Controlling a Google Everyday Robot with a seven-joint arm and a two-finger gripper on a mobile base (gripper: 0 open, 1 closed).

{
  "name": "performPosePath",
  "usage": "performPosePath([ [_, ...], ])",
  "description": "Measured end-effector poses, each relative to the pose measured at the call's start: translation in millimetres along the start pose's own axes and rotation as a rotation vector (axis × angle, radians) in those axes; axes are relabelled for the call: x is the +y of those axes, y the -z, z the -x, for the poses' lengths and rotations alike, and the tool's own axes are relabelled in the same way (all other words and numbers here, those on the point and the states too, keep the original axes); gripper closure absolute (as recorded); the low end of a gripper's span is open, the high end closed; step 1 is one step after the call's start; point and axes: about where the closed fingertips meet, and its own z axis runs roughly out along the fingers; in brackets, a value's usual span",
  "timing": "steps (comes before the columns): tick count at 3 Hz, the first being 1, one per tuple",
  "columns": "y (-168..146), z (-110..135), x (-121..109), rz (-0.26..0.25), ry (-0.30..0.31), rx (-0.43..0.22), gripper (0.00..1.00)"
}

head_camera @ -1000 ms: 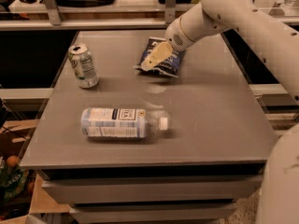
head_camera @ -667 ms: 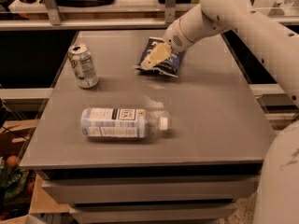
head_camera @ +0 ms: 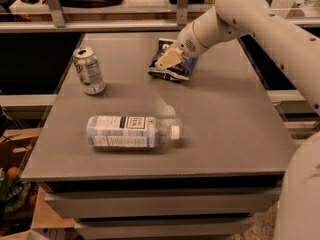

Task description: Move blue chip bag near blue plastic bottle

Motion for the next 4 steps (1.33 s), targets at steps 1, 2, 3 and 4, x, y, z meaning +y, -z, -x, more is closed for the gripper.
performPosePath([
  [1, 4, 4, 1, 0.007, 0.01, 0.004, 0.87],
  [2, 16, 18, 3, 0.005, 0.046, -0.002, 1.0],
  [3, 34, 38, 8, 0.001, 0.104, -0.016, 1.0],
  [4, 49, 59, 19, 0.015, 0.174, -0.029, 1.0],
])
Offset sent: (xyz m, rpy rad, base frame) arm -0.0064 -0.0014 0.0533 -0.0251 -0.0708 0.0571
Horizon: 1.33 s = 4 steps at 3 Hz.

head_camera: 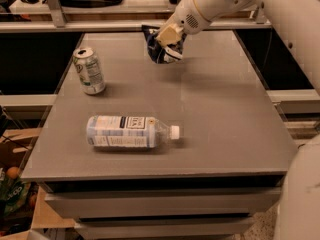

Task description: Move blue chip bag near blue plastic bottle

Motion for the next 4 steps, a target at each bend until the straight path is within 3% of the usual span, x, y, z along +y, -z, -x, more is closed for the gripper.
performPosePath([
  [1, 8, 21, 27, 0.069, 0.085, -0.014, 1.0],
  [2, 9, 29, 65, 0.177, 0.15, -0.025, 1.0],
  [3, 13, 28, 99, 0.266, 0.183, -0.033, 1.0],
  [4, 20, 17, 124, 0.322, 0.189, -0.034, 1.0],
])
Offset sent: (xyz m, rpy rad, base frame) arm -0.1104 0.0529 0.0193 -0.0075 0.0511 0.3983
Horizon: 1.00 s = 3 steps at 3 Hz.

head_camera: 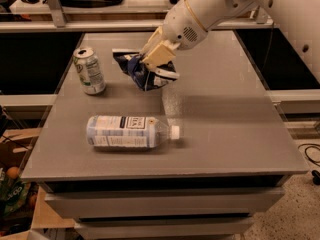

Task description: Move blue chip bag near blue plastic bottle

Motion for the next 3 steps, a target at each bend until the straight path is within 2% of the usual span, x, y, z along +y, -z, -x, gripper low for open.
performPosePath([
  [2, 1, -22, 30, 0.058, -0.012, -0.016, 1.0],
  [3, 2, -26, 36, 0.074, -0.009, -0.027, 0.82],
])
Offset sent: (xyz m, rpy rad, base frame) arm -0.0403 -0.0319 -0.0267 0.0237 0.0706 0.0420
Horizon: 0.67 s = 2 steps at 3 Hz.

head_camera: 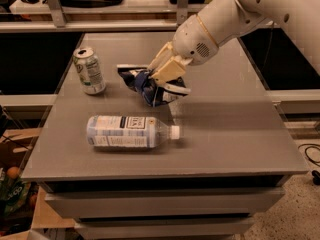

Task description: Move blue chip bag near blue plastic bottle

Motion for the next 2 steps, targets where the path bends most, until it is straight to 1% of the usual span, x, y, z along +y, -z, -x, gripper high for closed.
performPosePath([
  [1, 0.1, -1.7, 3.4, 0.012, 0.005, -0.006, 0.6],
  [2, -1.0, -2.3, 5.3, 0.022, 0.011, -0.012, 0.35],
])
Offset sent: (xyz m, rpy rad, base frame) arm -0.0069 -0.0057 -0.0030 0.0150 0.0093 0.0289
